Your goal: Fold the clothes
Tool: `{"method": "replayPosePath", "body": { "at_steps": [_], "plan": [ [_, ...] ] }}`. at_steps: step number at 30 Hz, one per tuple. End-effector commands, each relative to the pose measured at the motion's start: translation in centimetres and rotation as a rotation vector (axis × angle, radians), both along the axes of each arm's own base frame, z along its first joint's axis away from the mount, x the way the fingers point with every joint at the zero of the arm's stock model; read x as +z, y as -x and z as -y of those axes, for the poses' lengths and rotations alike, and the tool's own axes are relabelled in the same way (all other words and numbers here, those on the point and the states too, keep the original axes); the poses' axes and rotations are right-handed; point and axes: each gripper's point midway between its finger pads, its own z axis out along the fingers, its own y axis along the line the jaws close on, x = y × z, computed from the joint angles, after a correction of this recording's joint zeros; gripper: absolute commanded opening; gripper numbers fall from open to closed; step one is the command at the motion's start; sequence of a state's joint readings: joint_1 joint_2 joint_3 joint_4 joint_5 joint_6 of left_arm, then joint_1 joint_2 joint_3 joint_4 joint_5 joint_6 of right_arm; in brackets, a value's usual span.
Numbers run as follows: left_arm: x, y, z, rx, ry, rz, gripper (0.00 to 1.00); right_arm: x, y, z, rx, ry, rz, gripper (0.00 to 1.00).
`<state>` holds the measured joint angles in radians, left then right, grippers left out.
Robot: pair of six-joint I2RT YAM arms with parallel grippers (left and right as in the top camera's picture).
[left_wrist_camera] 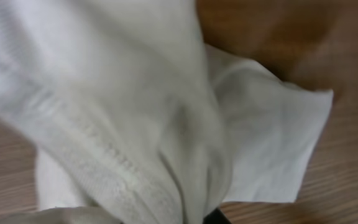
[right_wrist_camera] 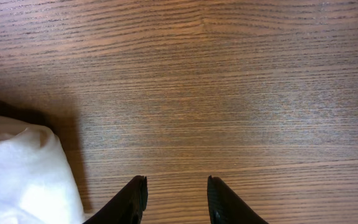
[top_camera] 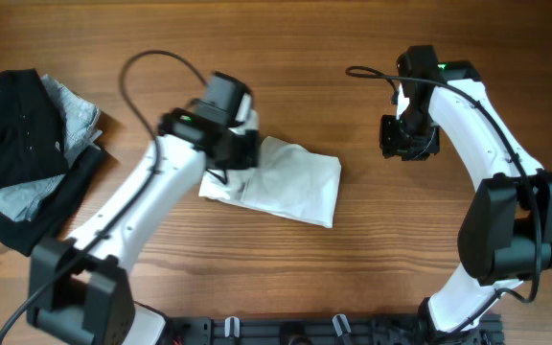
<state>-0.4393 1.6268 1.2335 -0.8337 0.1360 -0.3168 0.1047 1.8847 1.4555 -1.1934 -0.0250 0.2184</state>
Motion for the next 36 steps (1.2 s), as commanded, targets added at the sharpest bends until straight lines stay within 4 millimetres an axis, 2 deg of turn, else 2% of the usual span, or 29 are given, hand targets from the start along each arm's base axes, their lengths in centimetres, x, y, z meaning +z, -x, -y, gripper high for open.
{"method": "replayPosePath", "body": {
  "at_steps": [1, 7, 12, 16, 20, 23, 28, 36],
  "plan": [
    [-1.1, 1.3, 3.1, -0.04, -0.012, -0.033, 0.12, 1.3, -0.5, 0.0, 0.026, -0.007, 0.041, 0.37],
    [-1.3, 2.9, 5.4, -0.103, 0.012, -0.054, 0.12, 1.3, -0.5, 0.0, 0.033, -0.007, 0.041, 0.38],
    [-1.0, 3.0, 5.7, -0.093, 0.035, -0.065, 0.11, 1.3, -0.4, -0.4, 0.034, -0.03, 0.037, 0.42],
    [0.5, 1.9, 5.8, -0.077, 0.052, -0.036, 0.08, 1.2, -0.2, -0.5, 0.036, -0.035, 0.027, 0.41],
    [3.8, -0.7, 4.8, -0.027, 0.025, 0.053, 0.08, 1.0, 0.4, -2.0, 0.111, -0.12, 0.01, 0.31],
    [5.1, -1.8, 4.6, -0.013, 0.012, 0.102, 0.1, 0.3, 0.6, -2.0, 0.112, -0.121, 0.006, 0.28],
    [4.4, -0.8, 4.9, -0.032, -0.006, 0.064, 0.11, -0.8, 1.1, -2.4, 0.114, -0.14, -0.003, 0.28],
    [2.0, 1.2, 7.5, -0.113, -0.027, 0.0, 0.14, -0.8, 0.9, -2.4, 0.114, -0.14, 0.005, 0.29]
  ]
}}
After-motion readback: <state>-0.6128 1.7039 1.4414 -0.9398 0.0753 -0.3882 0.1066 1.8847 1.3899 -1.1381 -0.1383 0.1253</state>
